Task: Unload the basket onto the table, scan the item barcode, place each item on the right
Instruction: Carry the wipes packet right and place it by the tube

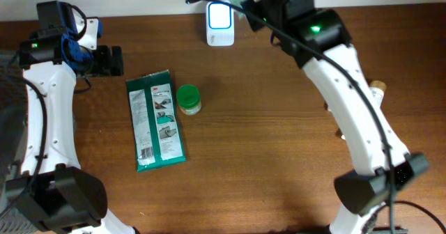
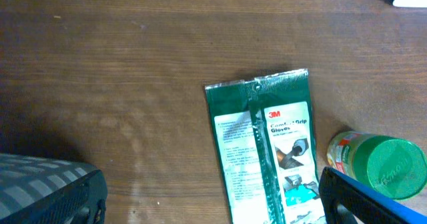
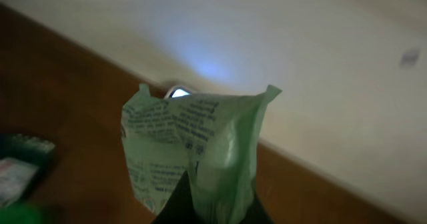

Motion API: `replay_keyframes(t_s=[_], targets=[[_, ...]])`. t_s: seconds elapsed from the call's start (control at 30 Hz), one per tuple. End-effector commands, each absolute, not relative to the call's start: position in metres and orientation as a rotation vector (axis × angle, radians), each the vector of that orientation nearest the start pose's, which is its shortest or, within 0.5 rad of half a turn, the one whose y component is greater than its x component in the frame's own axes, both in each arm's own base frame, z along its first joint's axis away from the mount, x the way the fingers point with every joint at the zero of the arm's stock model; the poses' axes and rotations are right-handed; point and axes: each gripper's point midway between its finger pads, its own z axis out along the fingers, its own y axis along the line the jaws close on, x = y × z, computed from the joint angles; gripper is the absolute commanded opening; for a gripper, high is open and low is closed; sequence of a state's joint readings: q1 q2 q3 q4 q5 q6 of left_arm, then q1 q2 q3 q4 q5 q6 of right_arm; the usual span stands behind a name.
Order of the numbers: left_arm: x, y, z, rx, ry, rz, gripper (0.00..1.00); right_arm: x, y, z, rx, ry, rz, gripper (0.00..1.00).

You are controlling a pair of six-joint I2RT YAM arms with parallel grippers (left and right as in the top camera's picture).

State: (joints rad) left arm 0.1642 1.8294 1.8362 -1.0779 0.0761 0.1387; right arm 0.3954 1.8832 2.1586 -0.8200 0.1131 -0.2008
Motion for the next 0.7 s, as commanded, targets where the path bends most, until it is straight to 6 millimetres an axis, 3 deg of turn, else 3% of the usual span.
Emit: replay_keyframes(t_s=[0.0, 0.07, 0.17, 0.2, 0.3, 0.4, 0.47, 0.53, 0.57, 0.63, 0.67], targets=[[0.447, 0.06, 0.214, 0.013, 2.638, -0.005, 0.99, 0.446, 0.165, 0.336, -0.363, 2.309, 0.131, 0.04], [0.447, 0.06, 0.214, 0.013, 2.638, -0.005, 0.99, 0.42, 0.125, 0.291, -0.239, 2.572, 0.114, 0.04], [0.447, 0.06, 0.214, 0.013, 2.638, -0.005, 0.99, 0.413, 0.058, 0.23, 0.032, 2.819, 0.031, 0.04], [0.447, 0.06, 0.214, 0.013, 2.638, -0.005, 0.99, 0.411, 0.027, 0.203, 0.205, 2.88, 0.005, 0.04], [0.447, 0.06, 0.214, 0.013, 2.638, -0.005, 0.99, 0.4, -0.047, 0.137, 0.606, 2.915, -0.024, 0.04], [0.447, 0.06, 0.214, 0.014, 2.638, -0.005, 0.99, 0.395, -0.086, 0.091, 0.746, 2.874, 0.0, 0.04], [0.447, 0.06, 0.214, 0.013, 2.638, -0.005, 0.99, 0.391, -0.101, 0.076, 0.801, 2.854, -0.004, 0.09], [0.447, 0.06, 0.214, 0.013, 2.638, -0.005, 0.99, 0.386, -0.114, 0.074, 0.85, 2.844, -0.008, 0.53], [0.447, 0.06, 0.214, 0.013, 2.638, -0.005, 0.99, 0.384, -0.116, 0.078, 0.852, 2.851, -0.003, 0.65], [0.447, 0.06, 0.214, 0.013, 2.638, -0.005, 0.99, 0.39, -0.101, 0.101, 0.739, 2.881, 0.132, 0.72], [0.447, 0.06, 0.214, 0.013, 2.638, -0.005, 0.99, 0.398, -0.086, 0.126, 0.655, 2.876, 0.225, 0.78]])
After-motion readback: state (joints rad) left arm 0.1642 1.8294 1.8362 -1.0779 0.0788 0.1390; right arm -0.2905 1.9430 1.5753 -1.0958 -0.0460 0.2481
